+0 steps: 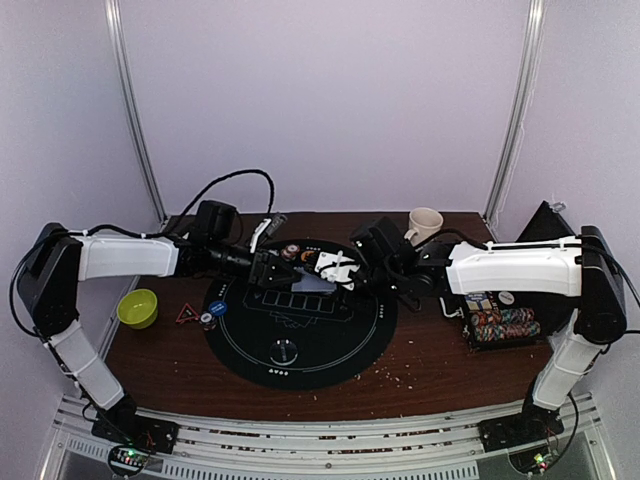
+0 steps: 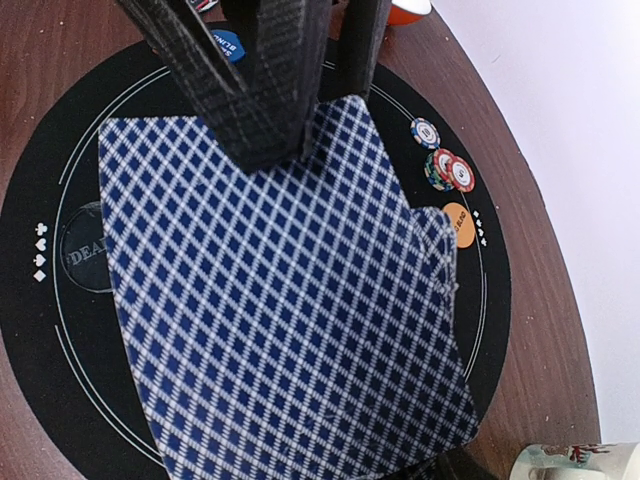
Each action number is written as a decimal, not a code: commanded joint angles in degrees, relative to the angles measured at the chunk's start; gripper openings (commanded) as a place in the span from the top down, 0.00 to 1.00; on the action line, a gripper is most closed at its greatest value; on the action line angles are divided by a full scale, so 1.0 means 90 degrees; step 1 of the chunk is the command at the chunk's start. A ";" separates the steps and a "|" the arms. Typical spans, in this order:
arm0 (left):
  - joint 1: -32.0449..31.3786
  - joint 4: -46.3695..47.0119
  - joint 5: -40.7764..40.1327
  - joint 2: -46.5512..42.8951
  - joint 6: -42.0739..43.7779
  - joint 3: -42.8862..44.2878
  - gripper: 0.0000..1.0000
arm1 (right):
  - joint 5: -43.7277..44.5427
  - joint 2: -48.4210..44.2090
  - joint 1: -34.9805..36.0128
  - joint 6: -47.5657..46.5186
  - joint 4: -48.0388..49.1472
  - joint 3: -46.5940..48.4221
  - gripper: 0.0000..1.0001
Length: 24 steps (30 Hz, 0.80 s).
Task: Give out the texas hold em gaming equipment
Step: Pick up the poker card from the face-down deck piles.
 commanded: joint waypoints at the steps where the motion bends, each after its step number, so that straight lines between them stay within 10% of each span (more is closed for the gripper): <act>1: 0.0007 0.0335 0.0331 0.0096 -0.0009 0.0063 0.63 | -0.0059 -0.0276 0.0002 -0.0005 0.0133 -0.0006 0.52; 7: 0.0008 0.0513 0.0642 0.0048 -0.0079 -0.0026 0.99 | 0.0001 -0.0303 -0.0003 -0.0005 0.0152 -0.0056 0.52; 24: 0.0518 0.2137 0.0417 -0.1118 -0.1575 -0.0741 1.00 | 0.0309 -0.0479 -0.0117 0.0102 0.0356 -0.0390 0.52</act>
